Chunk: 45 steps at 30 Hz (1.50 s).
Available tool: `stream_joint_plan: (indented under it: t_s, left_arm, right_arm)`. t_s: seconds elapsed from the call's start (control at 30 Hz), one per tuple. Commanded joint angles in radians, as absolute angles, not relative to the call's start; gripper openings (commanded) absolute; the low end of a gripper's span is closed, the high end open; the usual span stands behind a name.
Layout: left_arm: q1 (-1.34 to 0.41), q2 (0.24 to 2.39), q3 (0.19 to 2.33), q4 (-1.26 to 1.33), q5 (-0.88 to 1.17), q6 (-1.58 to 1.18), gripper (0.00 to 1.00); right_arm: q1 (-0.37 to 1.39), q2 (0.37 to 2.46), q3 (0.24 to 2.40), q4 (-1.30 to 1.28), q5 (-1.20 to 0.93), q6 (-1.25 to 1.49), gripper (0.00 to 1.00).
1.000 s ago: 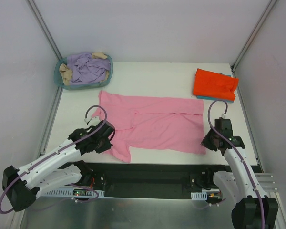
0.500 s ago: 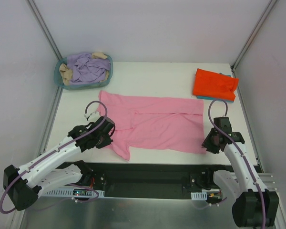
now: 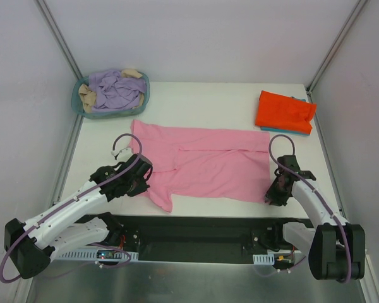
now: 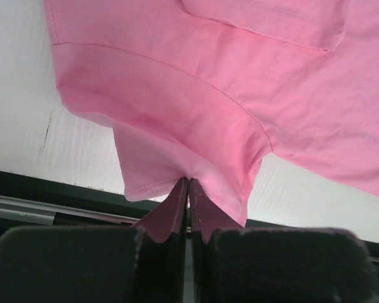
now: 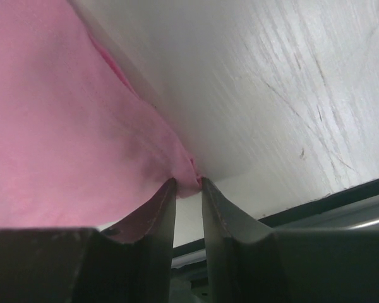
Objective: Fold and stack the t-shirts
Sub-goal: Grap the side of the flattened tshirt closest away from the robot with both arms, then fold the other side of the tshirt into a rectangle
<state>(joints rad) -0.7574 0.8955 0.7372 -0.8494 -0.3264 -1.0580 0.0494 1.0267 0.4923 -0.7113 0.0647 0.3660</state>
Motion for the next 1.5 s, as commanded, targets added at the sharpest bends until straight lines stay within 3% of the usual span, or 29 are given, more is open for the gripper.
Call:
stream_joint_plan:
  t_s: [0.0,0.1,0.23,0.67,0.83,1.47]
  left_arm:
    - [-0.75,0.877,0.729,-0.847,-0.356,-1.062,0.0]
    - [-0.749,0.874,0.732,-0.848,-0.362,-1.061,0.0]
    - [-0.747,0.877,0.755,-0.842,-0.383,-1.051,0.0]
    - [-0.674,0.986,0.851,-0.655,-0.491,-0.925,0.0]
    - [-0.551,1.032,0.885,-0.566,-0.43,-0.851,0.0]
    - [-0.37,1.347,1.109,-0.457,-0.397,-0.666,0.0]
  right_arm:
    - [0.044,1.049,0.488,-0.667,0.057,0.377,0.21]
    - [0.044,1.029,0.491,-0.663,0.054,0.373,0.08]
    - [0.044,0.976,0.515,-0.666,0.026,0.351,0.01]
    - [0.043,1.093,0.736,-0.654,-0.048,0.302,0.01]
    - [0.043,1.178,0.813,-0.612,-0.071,0.291,0.01]
    - [0.043,1.471,1.135,-0.623,-0.002,0.301,0.02]
